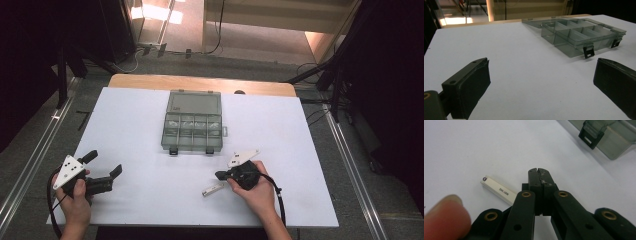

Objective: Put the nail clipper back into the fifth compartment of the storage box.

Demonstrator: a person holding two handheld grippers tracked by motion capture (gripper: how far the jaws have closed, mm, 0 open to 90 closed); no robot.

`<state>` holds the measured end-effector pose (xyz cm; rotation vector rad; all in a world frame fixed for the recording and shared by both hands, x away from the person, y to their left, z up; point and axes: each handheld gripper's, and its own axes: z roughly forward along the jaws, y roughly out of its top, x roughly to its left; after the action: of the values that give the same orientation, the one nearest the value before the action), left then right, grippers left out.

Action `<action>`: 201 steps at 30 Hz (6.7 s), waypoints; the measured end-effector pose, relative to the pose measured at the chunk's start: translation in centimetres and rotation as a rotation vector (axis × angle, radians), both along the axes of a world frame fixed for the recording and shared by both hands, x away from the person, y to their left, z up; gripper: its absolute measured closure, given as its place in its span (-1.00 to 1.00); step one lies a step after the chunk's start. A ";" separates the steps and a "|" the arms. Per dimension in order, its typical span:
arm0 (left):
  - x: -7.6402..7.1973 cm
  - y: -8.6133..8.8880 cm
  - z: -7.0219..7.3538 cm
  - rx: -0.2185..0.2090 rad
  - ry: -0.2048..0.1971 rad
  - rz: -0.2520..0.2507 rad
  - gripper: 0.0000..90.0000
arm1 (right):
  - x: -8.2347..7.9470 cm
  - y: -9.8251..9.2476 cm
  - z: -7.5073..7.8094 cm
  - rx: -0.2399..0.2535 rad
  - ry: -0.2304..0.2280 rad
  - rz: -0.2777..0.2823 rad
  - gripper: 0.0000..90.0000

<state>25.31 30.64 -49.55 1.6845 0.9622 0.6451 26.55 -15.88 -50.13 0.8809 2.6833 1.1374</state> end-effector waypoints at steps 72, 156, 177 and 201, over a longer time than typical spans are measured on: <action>0.2 0.0 0.0 0.005 0.013 -0.006 -0.99 | -4.1 2.7 2.1 -0.134 0.024 0.103 -0.98; 0.1 -0.1 -0.1 0.009 0.016 0.004 -0.99 | -2.8 4.3 2.9 -0.011 -0.014 0.005 0.77; 0.1 -0.1 -0.1 0.001 0.014 0.001 -0.99 | -0.6 5.8 4.7 0.049 -0.040 -0.030 0.77; 0.1 0.0 0.0 -0.003 0.012 -0.006 -0.99 | 2.5 8.3 5.7 0.105 -0.045 -0.075 0.76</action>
<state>25.36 30.59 -49.59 1.6896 0.9662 0.6303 29.01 -7.61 -44.42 0.9510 2.5520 1.2757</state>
